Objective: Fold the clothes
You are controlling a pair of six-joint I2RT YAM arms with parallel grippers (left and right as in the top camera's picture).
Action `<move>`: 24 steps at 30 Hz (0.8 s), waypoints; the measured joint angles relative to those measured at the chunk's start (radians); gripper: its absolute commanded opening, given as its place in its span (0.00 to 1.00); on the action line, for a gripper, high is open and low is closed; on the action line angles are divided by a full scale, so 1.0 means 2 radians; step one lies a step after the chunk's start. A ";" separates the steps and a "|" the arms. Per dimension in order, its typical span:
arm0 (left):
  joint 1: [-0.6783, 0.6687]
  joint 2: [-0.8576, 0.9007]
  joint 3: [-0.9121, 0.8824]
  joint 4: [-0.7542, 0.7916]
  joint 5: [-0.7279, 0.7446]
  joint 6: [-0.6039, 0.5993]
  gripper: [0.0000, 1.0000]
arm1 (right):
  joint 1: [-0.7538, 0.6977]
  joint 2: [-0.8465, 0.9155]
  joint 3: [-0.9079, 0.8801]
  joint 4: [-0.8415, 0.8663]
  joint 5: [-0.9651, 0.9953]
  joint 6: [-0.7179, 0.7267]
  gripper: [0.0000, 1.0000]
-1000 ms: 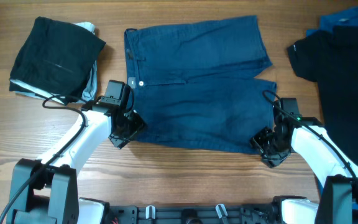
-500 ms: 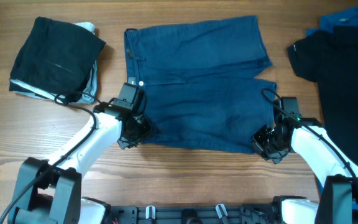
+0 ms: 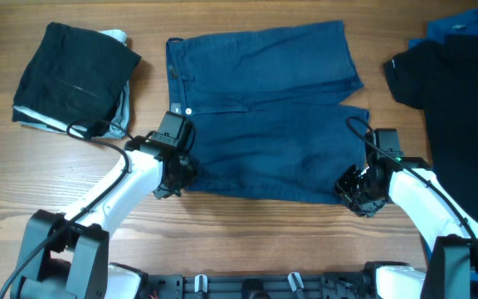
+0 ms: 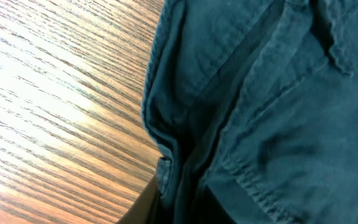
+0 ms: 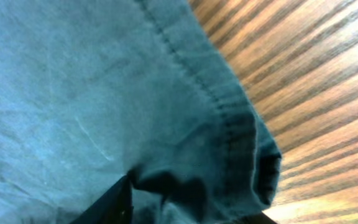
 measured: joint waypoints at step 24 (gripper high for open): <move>0.000 -0.249 0.000 -0.169 0.028 -0.011 0.04 | 0.001 -0.100 0.188 -0.210 0.039 -0.053 0.04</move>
